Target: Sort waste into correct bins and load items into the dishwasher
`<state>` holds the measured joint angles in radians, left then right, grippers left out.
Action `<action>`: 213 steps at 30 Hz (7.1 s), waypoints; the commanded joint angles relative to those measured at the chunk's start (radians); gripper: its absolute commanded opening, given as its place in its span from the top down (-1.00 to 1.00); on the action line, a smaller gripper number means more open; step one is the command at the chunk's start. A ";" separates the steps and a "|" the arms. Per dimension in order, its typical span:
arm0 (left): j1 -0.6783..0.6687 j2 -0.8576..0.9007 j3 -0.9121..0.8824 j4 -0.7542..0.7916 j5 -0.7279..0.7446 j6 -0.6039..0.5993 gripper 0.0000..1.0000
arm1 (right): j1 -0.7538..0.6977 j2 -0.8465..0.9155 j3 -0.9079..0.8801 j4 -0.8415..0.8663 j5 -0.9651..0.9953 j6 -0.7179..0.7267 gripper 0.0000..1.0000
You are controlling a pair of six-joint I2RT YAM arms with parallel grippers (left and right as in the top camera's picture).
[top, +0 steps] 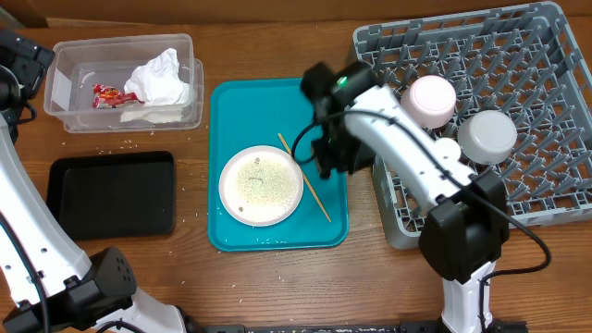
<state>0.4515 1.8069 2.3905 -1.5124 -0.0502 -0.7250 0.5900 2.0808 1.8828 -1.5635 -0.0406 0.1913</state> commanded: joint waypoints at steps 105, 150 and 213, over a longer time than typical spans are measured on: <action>-0.007 0.007 0.001 0.001 -0.012 0.015 -1.00 | -0.461 0.000 0.114 0.136 -0.119 -0.313 -0.23; -0.007 0.007 0.001 0.001 -0.012 0.015 -1.00 | -0.460 -0.043 0.378 -0.130 -0.302 -0.205 -0.27; -0.007 0.007 0.001 0.001 -0.012 0.015 -1.00 | -0.401 -0.043 0.377 -0.068 -0.413 -0.182 -0.25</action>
<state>0.4515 1.8069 2.3905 -1.5124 -0.0502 -0.7250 0.1394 2.0785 2.2326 -1.6436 -0.4236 0.0006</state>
